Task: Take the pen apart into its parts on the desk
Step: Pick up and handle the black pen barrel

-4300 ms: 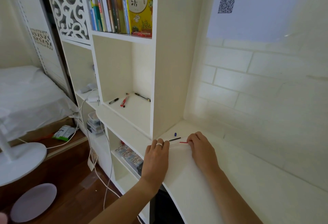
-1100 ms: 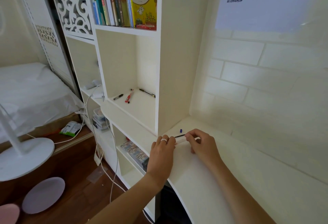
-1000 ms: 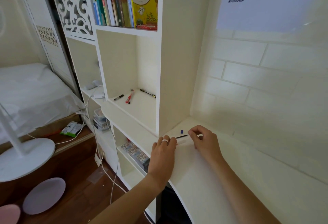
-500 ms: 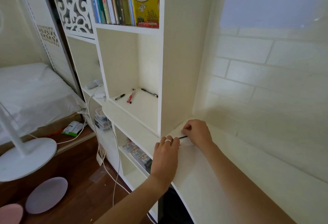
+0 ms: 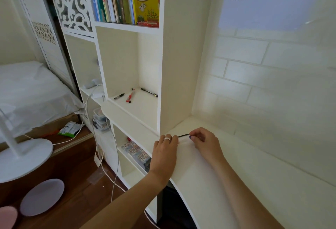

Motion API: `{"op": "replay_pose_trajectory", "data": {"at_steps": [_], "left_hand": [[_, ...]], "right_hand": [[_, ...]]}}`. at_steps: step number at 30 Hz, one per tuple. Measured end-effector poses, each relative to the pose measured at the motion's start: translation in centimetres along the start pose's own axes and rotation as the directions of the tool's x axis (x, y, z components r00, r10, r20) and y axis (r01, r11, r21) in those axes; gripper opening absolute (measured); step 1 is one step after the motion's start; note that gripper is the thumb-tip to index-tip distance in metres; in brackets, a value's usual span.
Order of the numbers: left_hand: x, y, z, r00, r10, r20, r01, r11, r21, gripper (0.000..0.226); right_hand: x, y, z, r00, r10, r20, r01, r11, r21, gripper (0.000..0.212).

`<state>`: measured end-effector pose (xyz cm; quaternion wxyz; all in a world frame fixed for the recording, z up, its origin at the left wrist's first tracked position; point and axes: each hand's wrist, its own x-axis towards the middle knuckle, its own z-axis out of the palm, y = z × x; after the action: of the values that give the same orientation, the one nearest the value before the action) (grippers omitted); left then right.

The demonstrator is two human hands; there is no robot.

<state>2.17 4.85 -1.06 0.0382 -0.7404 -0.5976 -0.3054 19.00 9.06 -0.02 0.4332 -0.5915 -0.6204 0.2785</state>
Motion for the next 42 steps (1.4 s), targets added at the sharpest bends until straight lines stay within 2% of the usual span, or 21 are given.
{"op": "replay_pose_trajectory", "data": {"at_steps": [9,21,30,36,42], "left_hand": [[-0.1,0.1,-0.2,1.000,0.017,0.007,-0.017,1.000,0.011,0.016],[-0.3,-0.1,0.1,1.000,-0.011,-0.010,0.011,0.999,-0.035,0.021],[-0.3,-0.3,0.2,1.000,-0.022,-0.013,0.022,0.999,-0.030,0.024],[-0.4,-0.5,0.5,0.999,-0.029,-0.025,0.028,0.999,-0.044,0.021],[-0.4,-0.5,0.4,0.999,-0.014,-0.040,0.012,0.998,-0.055,0.018]], "right_hand": [[-1.1,0.3,0.0,0.995,-0.073,0.068,0.075,0.997,-0.029,0.016],[-1.3,0.1,-0.6,0.988,-0.087,0.129,0.067,0.987,0.146,0.013],[-1.3,0.0,-0.7,0.979,-0.104,0.174,0.079,0.986,0.145,0.011],[-1.4,0.1,-0.5,0.979,-0.130,0.158,0.113,0.987,0.111,0.014],[-1.4,0.0,-0.5,0.987,-0.098,0.129,0.067,0.972,0.227,0.007]]}}
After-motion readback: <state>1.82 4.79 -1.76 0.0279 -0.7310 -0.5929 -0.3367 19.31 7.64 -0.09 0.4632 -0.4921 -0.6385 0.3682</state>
